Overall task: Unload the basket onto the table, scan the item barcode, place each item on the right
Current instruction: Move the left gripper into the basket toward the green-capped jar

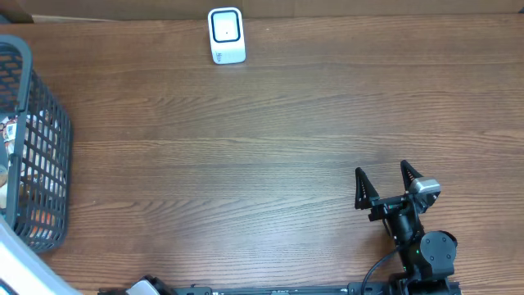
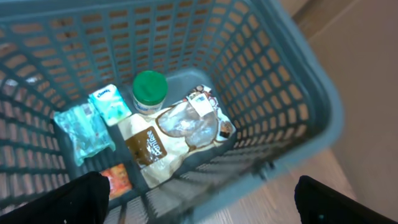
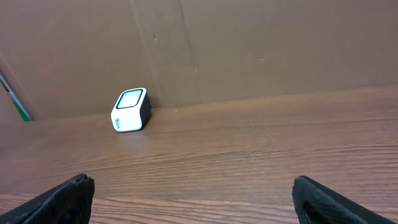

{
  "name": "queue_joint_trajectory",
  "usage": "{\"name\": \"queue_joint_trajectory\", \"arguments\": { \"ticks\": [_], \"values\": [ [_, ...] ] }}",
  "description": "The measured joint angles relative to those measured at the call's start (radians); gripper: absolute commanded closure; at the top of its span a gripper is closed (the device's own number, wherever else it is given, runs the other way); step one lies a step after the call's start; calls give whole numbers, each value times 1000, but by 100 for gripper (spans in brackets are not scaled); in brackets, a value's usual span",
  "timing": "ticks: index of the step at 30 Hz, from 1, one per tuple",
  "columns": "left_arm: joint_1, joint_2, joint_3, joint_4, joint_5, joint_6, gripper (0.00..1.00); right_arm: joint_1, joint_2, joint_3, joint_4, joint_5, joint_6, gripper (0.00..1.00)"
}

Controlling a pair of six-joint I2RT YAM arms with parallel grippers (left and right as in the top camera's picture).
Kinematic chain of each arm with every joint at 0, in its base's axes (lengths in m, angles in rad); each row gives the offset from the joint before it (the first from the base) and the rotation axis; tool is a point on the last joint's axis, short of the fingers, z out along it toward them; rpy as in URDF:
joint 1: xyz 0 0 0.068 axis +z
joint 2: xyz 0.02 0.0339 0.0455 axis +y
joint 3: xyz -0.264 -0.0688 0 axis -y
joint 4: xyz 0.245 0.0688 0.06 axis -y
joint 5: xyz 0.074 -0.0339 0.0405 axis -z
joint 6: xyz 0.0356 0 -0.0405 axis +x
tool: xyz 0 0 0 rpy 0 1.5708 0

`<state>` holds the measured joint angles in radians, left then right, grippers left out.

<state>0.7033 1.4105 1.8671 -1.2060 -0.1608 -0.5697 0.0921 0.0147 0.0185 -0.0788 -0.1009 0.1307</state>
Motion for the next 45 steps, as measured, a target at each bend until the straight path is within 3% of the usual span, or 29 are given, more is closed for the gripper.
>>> {"name": "queue_joint_trajectory", "arguments": {
  "ticks": [7, 16, 45],
  "values": [
    [16, 208, 0, 23, -9, 0, 0, 0, 0, 0, 0, 0, 0, 0],
    [131, 403, 0, 24, -9, 20, 1, 0, 0, 0, 0, 0, 0, 0],
    [181, 749, 0, 328, -90, 193, 1, 0, 0, 0, 0, 0, 0, 0]
  ]
}}
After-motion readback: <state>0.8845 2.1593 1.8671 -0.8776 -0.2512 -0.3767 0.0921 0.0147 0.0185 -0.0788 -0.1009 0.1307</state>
